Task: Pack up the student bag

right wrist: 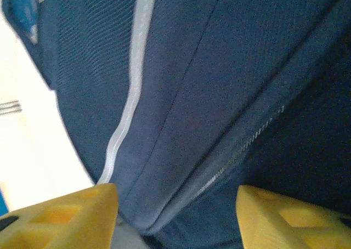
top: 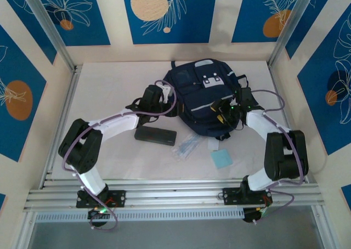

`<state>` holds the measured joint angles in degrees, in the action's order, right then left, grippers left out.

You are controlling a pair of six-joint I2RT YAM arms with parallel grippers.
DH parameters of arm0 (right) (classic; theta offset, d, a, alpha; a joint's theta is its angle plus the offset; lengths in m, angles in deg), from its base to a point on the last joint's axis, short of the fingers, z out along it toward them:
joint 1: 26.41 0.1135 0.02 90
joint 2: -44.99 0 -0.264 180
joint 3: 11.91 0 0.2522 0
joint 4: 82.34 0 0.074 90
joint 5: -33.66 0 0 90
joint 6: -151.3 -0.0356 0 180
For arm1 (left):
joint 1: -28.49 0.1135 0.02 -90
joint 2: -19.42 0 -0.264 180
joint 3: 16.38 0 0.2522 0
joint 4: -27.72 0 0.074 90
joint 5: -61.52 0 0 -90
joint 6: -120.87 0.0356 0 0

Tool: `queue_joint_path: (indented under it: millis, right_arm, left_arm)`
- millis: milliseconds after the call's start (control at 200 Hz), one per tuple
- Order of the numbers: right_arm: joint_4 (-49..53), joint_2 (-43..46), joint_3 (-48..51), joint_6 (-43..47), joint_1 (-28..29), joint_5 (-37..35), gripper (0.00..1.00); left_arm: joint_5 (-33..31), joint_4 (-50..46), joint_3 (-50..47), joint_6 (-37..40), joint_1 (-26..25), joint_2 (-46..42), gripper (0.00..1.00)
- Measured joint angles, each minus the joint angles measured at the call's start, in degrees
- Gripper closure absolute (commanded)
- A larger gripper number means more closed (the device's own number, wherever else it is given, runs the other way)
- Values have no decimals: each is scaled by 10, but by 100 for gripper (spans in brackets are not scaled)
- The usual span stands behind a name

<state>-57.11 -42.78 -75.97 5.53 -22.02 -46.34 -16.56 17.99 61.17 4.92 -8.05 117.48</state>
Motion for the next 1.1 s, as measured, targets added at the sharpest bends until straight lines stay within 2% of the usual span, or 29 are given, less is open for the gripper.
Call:
queue_joint_path:
  millis: [130,205,255,490,710,1100]
  right_arm:
    - [5,-57,-25,-10,0,-27,65]
    - [10,-86,-42,-14,0,-34,84]
    - [9,-96,-49,-12,0,-35,100]
    - [28,-71,-71,0,2,-35,100]
    - [95,-25,-172,34,4,-10,100]
    - [132,-46,-223,45,5,9,100]
  left_arm:
    - [0,-6,0,9,-10,-1,37]
    - [0,-4,0,10,-13,-1,37]
    - [0,-4,0,11,-14,-1,37]
    - [12,-8,0,52,-16,-1,36]
    - [43,-40,52,112,-17,24,36]
    - [108,-84,148,156,-17,110,35]
